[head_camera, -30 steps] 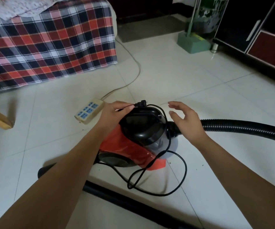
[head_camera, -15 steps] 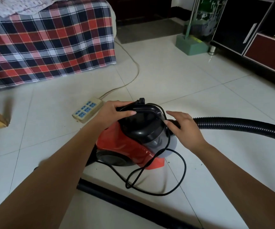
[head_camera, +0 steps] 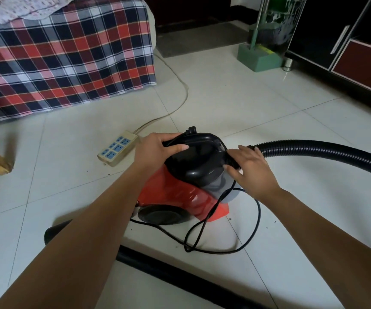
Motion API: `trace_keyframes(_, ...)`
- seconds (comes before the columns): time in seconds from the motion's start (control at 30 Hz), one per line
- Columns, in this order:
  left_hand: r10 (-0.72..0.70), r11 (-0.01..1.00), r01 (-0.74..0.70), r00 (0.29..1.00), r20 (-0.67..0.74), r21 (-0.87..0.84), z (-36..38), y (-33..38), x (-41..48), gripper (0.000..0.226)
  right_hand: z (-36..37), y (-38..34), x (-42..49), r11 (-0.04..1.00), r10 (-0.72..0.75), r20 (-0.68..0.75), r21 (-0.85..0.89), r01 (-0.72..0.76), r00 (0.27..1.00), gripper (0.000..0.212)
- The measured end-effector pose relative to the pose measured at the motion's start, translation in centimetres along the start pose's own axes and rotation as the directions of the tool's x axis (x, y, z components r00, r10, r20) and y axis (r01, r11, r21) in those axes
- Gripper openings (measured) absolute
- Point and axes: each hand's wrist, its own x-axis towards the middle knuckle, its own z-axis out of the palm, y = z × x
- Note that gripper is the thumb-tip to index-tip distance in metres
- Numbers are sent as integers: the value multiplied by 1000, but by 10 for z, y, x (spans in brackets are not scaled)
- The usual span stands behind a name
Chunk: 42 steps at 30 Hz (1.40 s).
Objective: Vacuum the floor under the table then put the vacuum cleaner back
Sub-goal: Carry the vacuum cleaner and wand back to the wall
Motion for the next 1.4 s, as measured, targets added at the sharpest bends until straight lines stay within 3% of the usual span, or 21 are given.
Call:
trace_keyframes(0.33,-22,997,33,988,-151,73,18,14,6,33,4,7,18,997,46,-6,57,-45,999,46)
trace_keyframes(0.67,-33,999,35,994,-101,21,22,9,6,35,13,10,9,981,98,-48,175,-88,994,49)
trace_keyframes(0.93,9,999,-6,998,-62,49,17,5,8,36,27,10,-25,951,178,-355,303,-67,918,40)
trace_keyframes(1.07,5,1000,-3,997,-79,31,19,6,5,35,42,-4,-46,950,121,-428,312,21,895,37)
trace_keyframes(1.17,8,999,-5,996,-88,33,20,7,5,35,63,-14,-64,951,35,-312,304,65,949,35)
trace_keyframes(1.27,16,998,-9,994,-104,66,19,7,3,34,83,-19,-80,958,-41,-80,279,62,996,28)
trace_keyframes(1.4,11,997,-2,993,-121,81,19,10,3,36,109,-21,-92,984,-128,257,152,90,958,43)
